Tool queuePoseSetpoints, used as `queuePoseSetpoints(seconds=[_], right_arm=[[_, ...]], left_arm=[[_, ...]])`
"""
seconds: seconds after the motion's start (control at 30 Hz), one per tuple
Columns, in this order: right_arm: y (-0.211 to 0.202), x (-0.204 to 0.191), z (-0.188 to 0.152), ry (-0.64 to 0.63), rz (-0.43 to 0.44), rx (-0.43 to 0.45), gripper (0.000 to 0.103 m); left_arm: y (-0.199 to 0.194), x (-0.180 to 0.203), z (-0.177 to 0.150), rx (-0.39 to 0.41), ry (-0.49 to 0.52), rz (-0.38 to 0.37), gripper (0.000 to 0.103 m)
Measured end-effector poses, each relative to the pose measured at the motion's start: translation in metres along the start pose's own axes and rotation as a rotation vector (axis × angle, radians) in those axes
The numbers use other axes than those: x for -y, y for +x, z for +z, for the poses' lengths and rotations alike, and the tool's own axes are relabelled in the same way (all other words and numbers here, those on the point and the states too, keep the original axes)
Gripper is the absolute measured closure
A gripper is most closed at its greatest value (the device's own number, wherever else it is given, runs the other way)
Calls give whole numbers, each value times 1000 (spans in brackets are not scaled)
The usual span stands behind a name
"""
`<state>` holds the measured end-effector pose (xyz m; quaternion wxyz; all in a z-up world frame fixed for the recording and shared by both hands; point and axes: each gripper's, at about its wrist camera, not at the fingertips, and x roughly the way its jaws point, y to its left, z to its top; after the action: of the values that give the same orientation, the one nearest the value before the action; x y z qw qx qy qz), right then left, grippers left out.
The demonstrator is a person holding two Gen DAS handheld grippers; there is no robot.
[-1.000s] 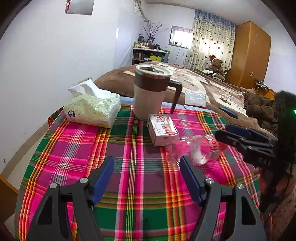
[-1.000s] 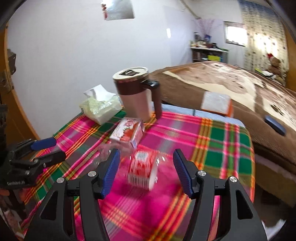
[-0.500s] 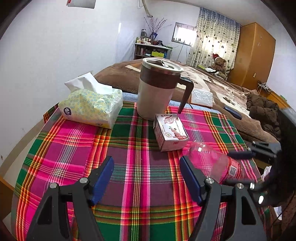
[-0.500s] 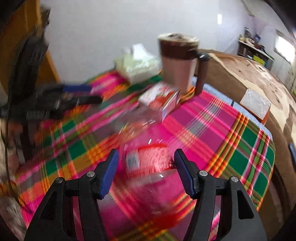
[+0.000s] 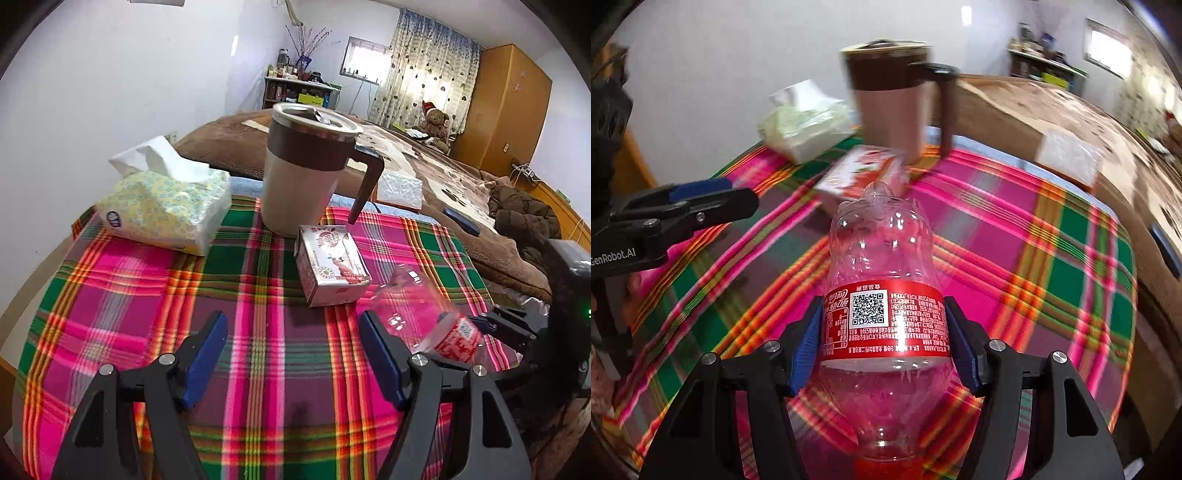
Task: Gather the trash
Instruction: 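Move the left gripper toward the strawberry milk carton while the right gripper grasps the red-label bottle, then close the left gripper on the strawberry milk carton and lift it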
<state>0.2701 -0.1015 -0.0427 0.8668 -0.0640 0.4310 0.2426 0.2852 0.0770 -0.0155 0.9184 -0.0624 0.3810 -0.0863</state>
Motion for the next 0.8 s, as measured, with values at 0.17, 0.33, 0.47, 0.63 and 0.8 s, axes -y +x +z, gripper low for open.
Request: queuePoseSetpoints(seconds=[0.17, 0.33, 0.47, 0.63, 0.8], right_arm=[[-5, 21, -5, 88, -135, 18, 40], [-6, 29, -7, 126, -176, 38, 40], [-3, 25, -5, 123, -207, 49, 40], [-9, 27, -11, 129, -216, 52, 40], [-11, 30, -13, 161, -205, 61, 40]], left_arm=[[22, 11, 8, -22, 16, -2, 27], [41, 24, 21, -21, 26, -5, 23], [56, 34, 29, -26, 34, 16, 22], [76, 39, 33, -55, 28, 30, 22], [91, 42, 31, -72, 47, 83, 22]])
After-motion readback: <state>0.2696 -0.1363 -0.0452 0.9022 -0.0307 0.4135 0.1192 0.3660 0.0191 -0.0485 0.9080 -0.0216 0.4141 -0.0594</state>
